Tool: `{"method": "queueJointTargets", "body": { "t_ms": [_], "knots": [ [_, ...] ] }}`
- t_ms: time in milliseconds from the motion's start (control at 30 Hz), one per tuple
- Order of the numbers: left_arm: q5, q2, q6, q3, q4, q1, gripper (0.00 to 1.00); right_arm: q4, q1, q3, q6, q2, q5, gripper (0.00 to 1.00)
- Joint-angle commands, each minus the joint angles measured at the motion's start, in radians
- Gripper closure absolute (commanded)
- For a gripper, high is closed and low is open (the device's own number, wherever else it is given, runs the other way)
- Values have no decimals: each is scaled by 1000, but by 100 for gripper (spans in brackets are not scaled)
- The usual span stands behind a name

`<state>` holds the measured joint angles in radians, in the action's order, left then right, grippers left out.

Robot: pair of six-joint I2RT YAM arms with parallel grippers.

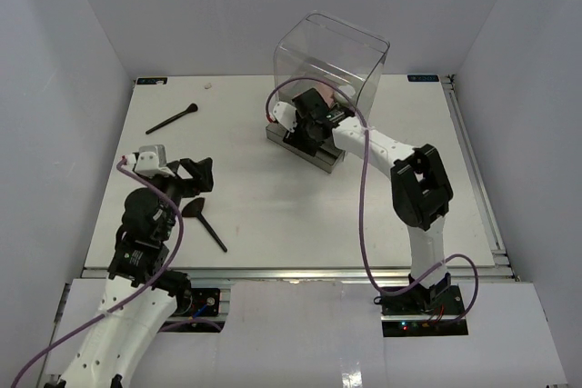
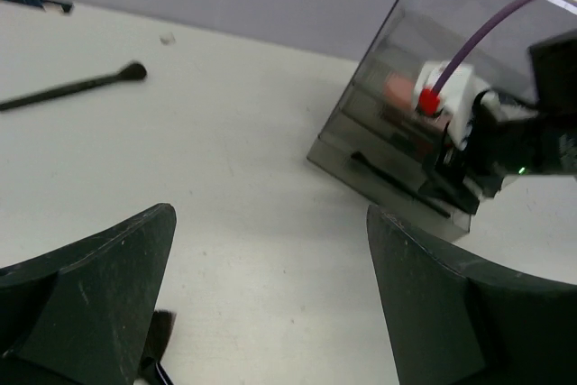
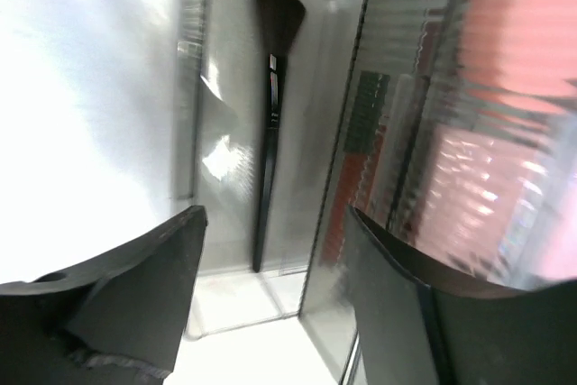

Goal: Organize the makeup

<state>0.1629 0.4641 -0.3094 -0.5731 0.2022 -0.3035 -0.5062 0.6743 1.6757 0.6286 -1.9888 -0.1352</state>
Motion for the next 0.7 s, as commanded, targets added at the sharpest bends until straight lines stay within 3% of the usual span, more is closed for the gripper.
{"method": "queueJointTargets", "body": {
  "t_ms": [0, 133, 300, 400, 667],
  "knots": [
    [-145, 160, -132, -98, 130, 0, 2, -29, -17, -128, -84, 328, 291, 23],
    [-208, 280, -270, -157, 286, 1, 10, 24, -75, -366, -141, 533, 625, 10],
    [-147, 446, -390, -207, 517, 2, 29, 54, -201, -546, -161, 654, 893, 9],
    [-95, 529, -466, -214, 600, 1, 34, 52, -272, -579, -156, 693, 944, 9],
    [41, 619, -557, -165, 666, 3, 30, 62, -294, -611, -150, 776, 949, 8]
  ]
}}
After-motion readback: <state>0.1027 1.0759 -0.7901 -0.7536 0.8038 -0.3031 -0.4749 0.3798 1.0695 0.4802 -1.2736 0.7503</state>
